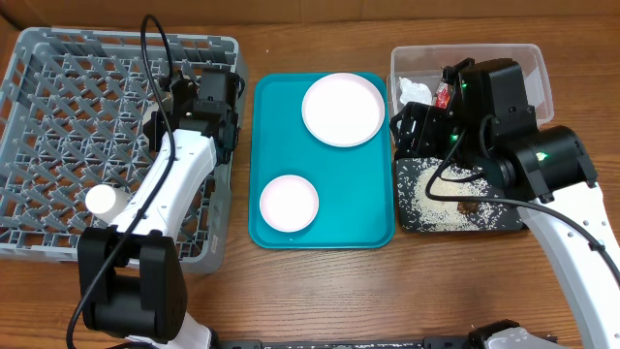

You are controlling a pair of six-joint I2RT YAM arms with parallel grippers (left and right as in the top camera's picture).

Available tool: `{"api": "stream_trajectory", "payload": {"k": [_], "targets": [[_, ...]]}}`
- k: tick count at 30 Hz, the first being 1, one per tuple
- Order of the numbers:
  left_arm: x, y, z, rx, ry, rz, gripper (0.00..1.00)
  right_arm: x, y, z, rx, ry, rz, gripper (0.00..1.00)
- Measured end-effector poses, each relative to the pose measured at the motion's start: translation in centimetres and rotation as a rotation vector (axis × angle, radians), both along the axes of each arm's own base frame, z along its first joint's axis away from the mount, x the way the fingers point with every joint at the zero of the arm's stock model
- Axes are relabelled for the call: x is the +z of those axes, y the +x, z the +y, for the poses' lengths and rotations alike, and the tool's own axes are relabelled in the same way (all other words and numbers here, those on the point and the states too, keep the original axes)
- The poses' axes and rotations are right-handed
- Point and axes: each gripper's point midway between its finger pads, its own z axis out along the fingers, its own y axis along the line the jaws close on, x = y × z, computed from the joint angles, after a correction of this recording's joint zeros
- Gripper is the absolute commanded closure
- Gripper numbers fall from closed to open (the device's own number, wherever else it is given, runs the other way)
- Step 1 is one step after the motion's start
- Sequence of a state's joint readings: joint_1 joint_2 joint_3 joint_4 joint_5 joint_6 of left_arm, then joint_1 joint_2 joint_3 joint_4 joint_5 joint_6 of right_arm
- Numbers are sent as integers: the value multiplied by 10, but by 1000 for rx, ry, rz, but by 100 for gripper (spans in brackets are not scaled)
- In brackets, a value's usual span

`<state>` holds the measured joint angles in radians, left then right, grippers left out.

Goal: Sort waste into correct bins and load items into the dishwasher
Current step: 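Lower the grey bowl into the dish rack with the left gripper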

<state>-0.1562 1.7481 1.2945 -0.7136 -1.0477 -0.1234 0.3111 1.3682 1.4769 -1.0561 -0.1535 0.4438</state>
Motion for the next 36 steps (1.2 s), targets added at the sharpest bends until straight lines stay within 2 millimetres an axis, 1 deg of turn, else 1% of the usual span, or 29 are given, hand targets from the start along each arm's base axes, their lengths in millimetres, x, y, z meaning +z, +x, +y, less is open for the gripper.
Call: {"api": "stream_trajectory", "payload": {"k": [3, 7, 9, 12, 17, 24, 27, 33, 35, 36], "targets": [[7, -3, 5, 13, 54, 7, 96, 0, 0, 0, 0, 0, 0, 17], [22, -10, 14, 50, 171, 22, 96, 0, 0, 0, 0, 0, 1, 17], [25, -11, 16, 57, 195, 25, 96, 0, 0, 0, 0, 0, 0, 17], [24, -11, 15, 53, 191, 27, 96, 0, 0, 0, -1, 1, -2, 17], [16, -8, 13, 39, 164, 40, 96, 1, 2, 0, 0, 3, -8, 17], [8, -5, 12, 49, 215, 70, 96, 1, 2, 0, -1, 3, -9, 17], [6, -2, 1, 25, 234, 75, 94, 1, 2, 0, -1, 3, -8, 17], [4, 4, -38, -72, 275, 93, 90, 1, 2, 1, 0, 3, -9, 17], [1, 3, -45, -93, 284, 110, 81, 1, 2, 1, 0, 3, -9, 17], [0, 3, -47, -101, 287, 120, 71, 1, 2, 1, 0, 3, -9, 17]]}}
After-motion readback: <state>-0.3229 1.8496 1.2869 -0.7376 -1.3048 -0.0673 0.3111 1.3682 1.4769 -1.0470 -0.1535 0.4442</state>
